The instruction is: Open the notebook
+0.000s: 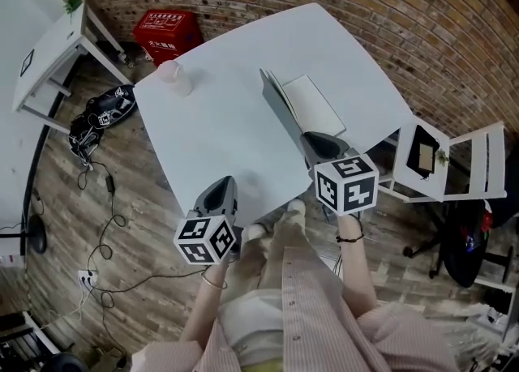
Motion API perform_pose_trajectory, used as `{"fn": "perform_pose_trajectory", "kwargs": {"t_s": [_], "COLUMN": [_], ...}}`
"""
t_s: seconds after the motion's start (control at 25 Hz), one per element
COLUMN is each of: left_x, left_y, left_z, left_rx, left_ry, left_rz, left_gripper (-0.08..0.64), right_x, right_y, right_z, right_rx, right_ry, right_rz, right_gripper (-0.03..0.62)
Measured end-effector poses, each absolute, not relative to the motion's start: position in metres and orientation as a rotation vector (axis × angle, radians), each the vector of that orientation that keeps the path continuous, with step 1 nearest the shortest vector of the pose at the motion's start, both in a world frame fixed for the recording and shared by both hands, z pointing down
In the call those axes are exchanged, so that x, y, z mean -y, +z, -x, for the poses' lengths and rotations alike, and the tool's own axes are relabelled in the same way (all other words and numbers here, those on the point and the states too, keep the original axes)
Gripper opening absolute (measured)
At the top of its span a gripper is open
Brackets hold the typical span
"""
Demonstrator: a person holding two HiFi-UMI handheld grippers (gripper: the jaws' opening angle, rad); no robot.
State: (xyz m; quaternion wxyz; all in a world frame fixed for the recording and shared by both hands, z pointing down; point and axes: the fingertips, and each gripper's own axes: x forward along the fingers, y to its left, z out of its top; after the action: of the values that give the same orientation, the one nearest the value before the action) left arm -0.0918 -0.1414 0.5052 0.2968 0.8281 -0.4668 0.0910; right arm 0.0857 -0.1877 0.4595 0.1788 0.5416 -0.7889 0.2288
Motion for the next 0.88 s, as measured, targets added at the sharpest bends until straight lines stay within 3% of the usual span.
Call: {"fn": "perform_pose_trajectory", "kwargs": {"t_s": [0.48, 0.88], "left_x": [0.126, 0.119], "left_y": [0.507, 0.512], "left_z": [0.107, 0.115], "left_rx": [1.244, 1.327], "left_ry": [0.237, 0.202], "left_rz": [-2.210, -2.129], "left_gripper": [-0.008, -0.008], "right_x": [0.180, 0.168], "right_y": [0.466, 0.484], "right_z": [-0.057, -0.017], "right_rx": [2.095, 2.105], "right_ry": [0.345, 0.286], "right_rz": [-1.590, -1.486], "right_gripper": [0.028, 0.029]}}
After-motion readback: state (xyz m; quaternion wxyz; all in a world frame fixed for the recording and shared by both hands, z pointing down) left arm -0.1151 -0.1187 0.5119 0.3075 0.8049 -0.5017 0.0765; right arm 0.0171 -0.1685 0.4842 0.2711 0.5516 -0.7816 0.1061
